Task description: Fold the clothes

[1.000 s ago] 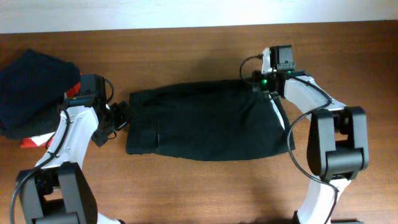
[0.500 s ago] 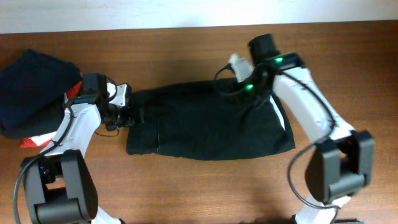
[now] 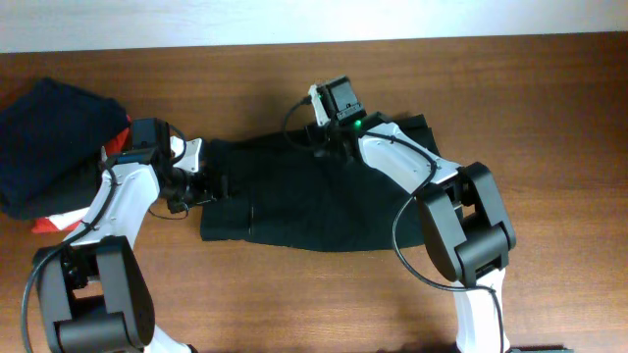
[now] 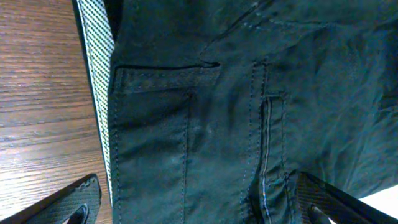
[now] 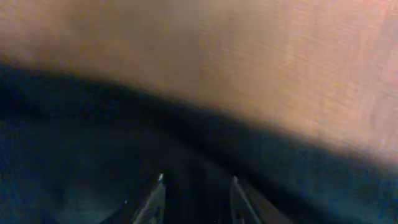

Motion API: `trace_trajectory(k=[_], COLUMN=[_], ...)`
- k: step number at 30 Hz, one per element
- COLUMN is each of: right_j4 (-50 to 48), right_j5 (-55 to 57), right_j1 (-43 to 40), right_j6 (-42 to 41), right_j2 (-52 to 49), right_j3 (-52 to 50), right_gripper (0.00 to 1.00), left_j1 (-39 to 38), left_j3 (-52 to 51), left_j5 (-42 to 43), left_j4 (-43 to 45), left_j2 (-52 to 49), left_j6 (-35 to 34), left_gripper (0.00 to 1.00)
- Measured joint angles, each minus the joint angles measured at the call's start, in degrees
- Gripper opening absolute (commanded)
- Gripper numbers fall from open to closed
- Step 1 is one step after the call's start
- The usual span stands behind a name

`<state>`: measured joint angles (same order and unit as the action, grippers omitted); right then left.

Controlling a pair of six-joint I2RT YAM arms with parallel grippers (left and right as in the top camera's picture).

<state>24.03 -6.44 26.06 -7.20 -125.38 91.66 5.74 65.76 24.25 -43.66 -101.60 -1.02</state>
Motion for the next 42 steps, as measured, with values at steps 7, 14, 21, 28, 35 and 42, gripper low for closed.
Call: trace_trajectory(k=[7,14,21,28,35,42], right_j4=[18.2,28.8,34.7,36.4,21.1,19.8], right_j5=[6.3,6.4,5.7,-16.5,-20.4,-18.4], right_j1=[-7.4,-7.6,-7.6,-3.4,12.4,14.3], right_j6=[-0.3,-0.4,-0.4,1.0,-2.5,-6.3], right_j2=[24.6,25.4,23.8,8.6,-1.6,-1.9], right_j3=[0.7,0.7,0.7,0.1,-0.4,1.4], right_gripper=[0.59,0.62,0.49,0.09,0.05,0.05], left_j1=[0.0,-0.2,-2.2,-2.3,-2.3,-4.4], left_j3=[0.0,1.8,5.4,39.3,49.3,56.5], left_j5=[-1.3,1.3,-0.7,-4.4,6.6,6.9], left_j4=[3.5,8.4,-2.7,-38.5,-48.6,-50.2], left_j2=[-4.7,-10.1,-12.3,-14.4,-14.3,-14.3], left_j6=[0.2,0.8,1.0,1.0,1.0,1.0], left_gripper=[0.99,0.05,0.01,0.01,0.01,0.01])
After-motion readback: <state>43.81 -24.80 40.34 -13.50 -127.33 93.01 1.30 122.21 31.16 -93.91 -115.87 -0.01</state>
